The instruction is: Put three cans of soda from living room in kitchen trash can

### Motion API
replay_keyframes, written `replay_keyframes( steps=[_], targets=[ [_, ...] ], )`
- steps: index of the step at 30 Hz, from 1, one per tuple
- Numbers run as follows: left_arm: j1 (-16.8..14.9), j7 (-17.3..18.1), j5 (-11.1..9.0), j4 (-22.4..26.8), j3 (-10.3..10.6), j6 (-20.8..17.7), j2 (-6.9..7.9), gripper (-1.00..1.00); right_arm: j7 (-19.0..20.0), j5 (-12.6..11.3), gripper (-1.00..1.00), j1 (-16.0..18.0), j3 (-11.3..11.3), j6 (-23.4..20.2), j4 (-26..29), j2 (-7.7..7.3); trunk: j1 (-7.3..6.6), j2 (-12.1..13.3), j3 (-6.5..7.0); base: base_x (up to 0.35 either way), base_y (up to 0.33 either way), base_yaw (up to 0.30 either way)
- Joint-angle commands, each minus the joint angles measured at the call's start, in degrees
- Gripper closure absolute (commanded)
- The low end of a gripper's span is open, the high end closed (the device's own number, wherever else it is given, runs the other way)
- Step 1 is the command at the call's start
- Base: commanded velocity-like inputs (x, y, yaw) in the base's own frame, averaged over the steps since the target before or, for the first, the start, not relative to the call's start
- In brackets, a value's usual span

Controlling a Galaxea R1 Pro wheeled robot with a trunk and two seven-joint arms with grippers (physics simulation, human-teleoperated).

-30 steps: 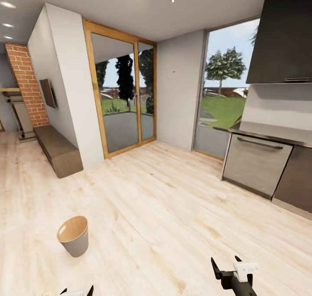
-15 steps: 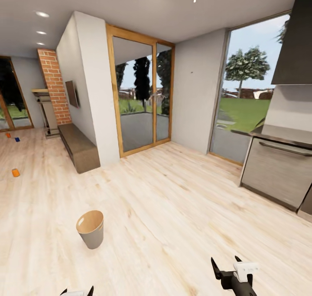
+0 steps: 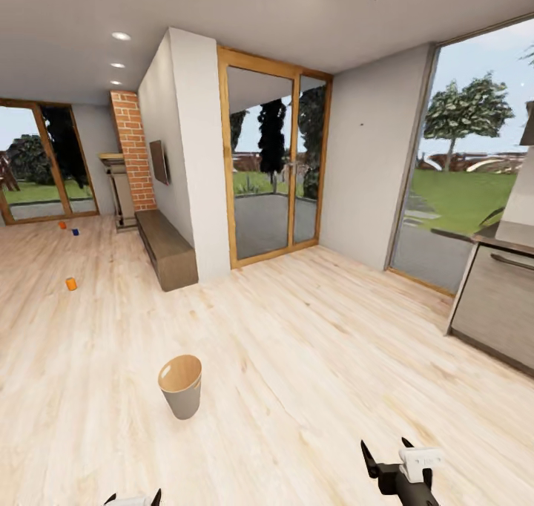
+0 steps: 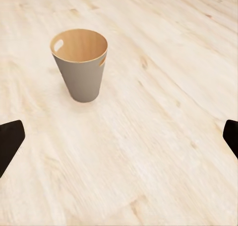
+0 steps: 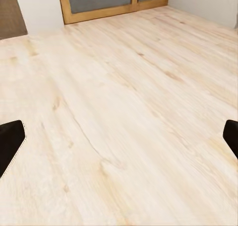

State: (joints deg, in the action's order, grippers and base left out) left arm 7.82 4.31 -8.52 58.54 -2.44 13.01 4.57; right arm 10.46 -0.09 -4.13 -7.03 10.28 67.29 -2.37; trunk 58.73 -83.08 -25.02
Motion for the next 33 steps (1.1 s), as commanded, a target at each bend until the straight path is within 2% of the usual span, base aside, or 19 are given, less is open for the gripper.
replay_keyframes(
  steps=[1,23,33],
  targets=[
    [0.00,0.00,0.00,0.00,0.01,0.00,0.00,-1.00,0.00,0.00,-1.00,0.00,0.00,0.00,-0.01,0.00,0.00,0.00,0.03,0.163,0.000,0.247],
    [0.00,0.00,0.00,0.00,0.16,0.00,0.00,-1.00,0.00,0.24,-1.00,0.00,0.19,-0.05,-0.14,0.00,0.00,0.00,0.55,0.182,0.000,0.247],
    [0.00,0.00,0.00,0.00,0.17,0.00,0.00,-1.00,0.02,0.60,-1.00,0.00,0.67,-0.18,-0.14,0.00,0.00,0.00,0.17,0.185,0.000,0.209]
  ],
)
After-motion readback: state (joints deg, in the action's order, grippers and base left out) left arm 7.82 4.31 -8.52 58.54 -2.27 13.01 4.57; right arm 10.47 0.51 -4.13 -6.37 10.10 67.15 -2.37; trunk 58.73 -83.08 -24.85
